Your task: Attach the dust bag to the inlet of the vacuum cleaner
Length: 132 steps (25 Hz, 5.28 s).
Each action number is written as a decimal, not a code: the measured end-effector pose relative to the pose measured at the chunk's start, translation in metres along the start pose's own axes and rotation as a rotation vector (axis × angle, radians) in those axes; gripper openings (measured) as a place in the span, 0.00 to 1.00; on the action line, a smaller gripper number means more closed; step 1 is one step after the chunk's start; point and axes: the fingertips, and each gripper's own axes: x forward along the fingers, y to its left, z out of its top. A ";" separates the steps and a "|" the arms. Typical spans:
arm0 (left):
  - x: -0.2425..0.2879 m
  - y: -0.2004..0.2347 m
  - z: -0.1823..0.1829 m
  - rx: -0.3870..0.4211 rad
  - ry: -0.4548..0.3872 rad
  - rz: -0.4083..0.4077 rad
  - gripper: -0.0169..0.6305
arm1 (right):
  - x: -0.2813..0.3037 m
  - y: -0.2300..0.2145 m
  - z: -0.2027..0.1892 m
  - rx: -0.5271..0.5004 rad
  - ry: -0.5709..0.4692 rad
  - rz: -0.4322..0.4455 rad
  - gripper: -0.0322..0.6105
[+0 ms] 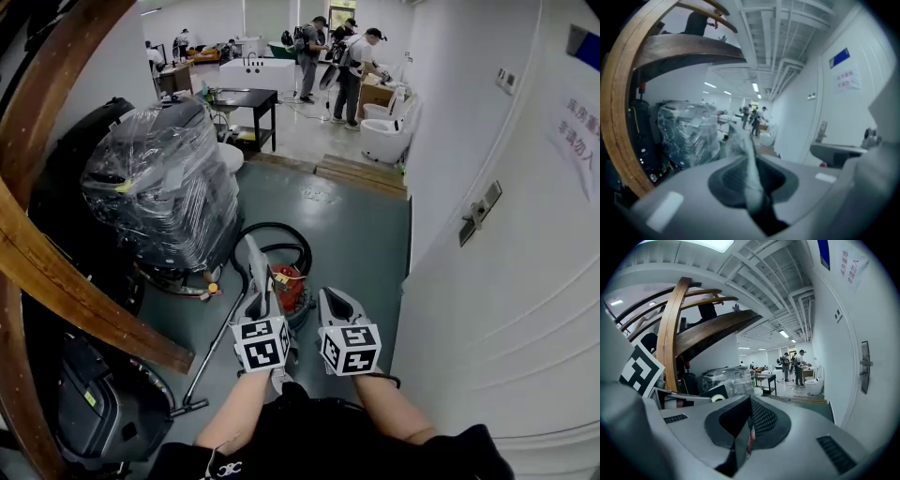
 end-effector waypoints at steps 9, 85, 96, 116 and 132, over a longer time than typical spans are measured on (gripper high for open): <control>0.064 0.028 0.022 -0.019 0.032 0.002 0.10 | 0.068 -0.013 0.011 -0.021 0.037 0.003 0.05; 0.172 0.231 -0.250 -0.509 0.394 0.723 0.10 | 0.390 0.007 -0.237 -0.368 0.707 0.662 0.05; 0.235 0.210 -0.385 -0.542 0.508 0.669 0.10 | 0.433 -0.033 -0.393 -0.471 0.804 0.618 0.17; 0.266 0.161 -0.523 -0.868 0.616 0.674 0.10 | 0.438 -0.081 -0.488 -0.497 0.994 0.538 0.29; 0.308 0.141 -0.526 -0.925 0.648 0.523 0.10 | 0.438 -0.082 -0.492 -0.551 1.085 0.525 0.28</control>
